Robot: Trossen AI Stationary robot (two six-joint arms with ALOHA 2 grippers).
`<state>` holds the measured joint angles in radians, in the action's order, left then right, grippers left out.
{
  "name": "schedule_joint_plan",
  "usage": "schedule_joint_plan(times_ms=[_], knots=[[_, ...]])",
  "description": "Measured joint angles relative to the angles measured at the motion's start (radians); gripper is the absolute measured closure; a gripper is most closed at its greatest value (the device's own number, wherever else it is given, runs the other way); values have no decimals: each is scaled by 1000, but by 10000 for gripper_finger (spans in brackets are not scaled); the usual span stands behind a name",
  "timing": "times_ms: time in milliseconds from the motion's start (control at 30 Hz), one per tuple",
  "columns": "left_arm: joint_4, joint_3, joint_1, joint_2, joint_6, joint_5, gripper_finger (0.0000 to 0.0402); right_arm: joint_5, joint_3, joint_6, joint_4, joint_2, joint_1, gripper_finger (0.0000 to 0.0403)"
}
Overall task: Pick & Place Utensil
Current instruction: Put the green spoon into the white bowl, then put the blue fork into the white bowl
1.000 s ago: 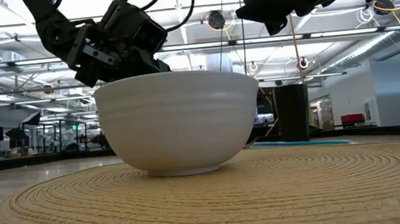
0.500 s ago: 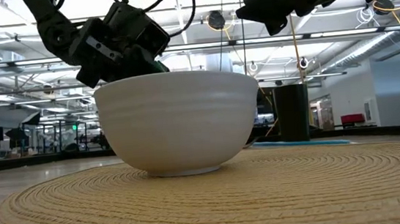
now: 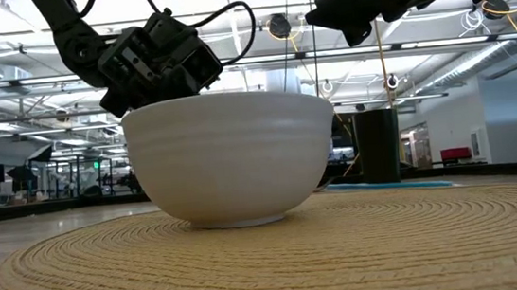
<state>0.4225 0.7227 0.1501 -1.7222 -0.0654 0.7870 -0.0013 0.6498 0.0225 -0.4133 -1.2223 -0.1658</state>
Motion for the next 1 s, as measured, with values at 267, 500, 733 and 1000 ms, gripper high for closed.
schedule_joint_plan(times_ms=[267,500,733,1000], knots=[[0,0,0,0,4,-1,283,0,0,0,0,0,0,261],[45,0,12,0,6,-1,253,0,0,0,1,0,0,261],[42,1,74,85,5,-3,243,0,0,0,22,0,0,261],[-168,1,151,354,84,-157,243,135,6,-7,97,0,41,261]])
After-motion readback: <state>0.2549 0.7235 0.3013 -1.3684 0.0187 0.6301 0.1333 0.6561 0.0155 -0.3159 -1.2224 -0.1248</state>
